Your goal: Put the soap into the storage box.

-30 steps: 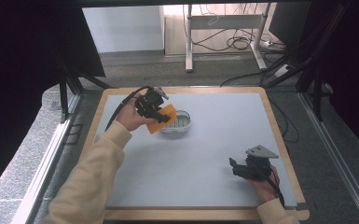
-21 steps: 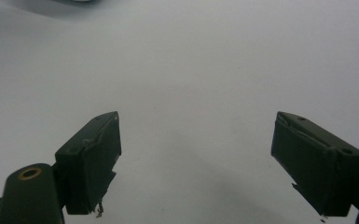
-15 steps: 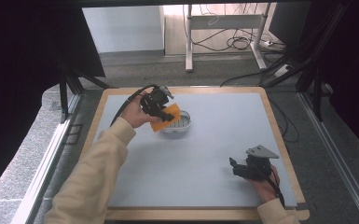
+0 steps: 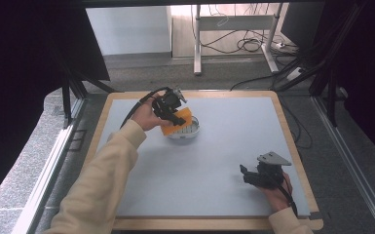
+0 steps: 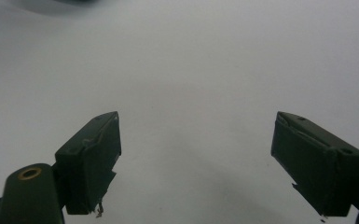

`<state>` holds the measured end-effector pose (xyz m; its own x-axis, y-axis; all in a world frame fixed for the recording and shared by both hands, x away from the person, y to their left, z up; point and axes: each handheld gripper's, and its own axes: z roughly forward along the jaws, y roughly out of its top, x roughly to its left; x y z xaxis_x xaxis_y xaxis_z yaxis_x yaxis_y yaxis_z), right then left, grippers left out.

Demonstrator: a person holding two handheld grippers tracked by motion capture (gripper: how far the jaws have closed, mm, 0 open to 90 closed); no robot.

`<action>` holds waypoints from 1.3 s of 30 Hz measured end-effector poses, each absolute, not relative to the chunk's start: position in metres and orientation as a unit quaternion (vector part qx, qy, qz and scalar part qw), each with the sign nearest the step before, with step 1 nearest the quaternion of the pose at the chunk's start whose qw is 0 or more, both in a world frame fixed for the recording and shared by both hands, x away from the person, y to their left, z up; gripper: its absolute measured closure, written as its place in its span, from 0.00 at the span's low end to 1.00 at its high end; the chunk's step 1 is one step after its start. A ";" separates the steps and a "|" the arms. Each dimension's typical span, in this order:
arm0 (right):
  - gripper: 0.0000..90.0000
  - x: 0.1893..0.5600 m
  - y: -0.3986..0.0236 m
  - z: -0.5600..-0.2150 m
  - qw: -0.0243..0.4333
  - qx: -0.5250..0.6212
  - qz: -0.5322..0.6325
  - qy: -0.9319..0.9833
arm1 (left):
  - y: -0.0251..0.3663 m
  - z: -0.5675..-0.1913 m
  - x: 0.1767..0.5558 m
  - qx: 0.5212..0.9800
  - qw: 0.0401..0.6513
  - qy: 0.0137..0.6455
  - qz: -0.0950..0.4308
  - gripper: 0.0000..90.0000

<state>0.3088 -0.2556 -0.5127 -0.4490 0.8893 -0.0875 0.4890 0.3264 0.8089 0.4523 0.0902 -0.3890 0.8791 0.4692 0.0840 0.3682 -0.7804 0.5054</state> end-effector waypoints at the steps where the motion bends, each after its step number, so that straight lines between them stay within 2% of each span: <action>1: 0.18 0.309 -0.256 -0.512 0.272 0.449 0.369 0.767 | 0.090 -0.389 0.453 0.938 0.245 0.222 0.102 0.69; 19: 0.18 0.309 -0.254 -0.513 0.270 0.448 0.367 0.770 | 0.086 -0.394 0.470 0.944 0.235 0.206 0.105 0.69; 39: 0.18 0.309 -0.257 -0.515 0.271 0.451 0.363 0.769 | 0.071 -0.404 0.491 0.955 0.228 0.172 0.079 0.69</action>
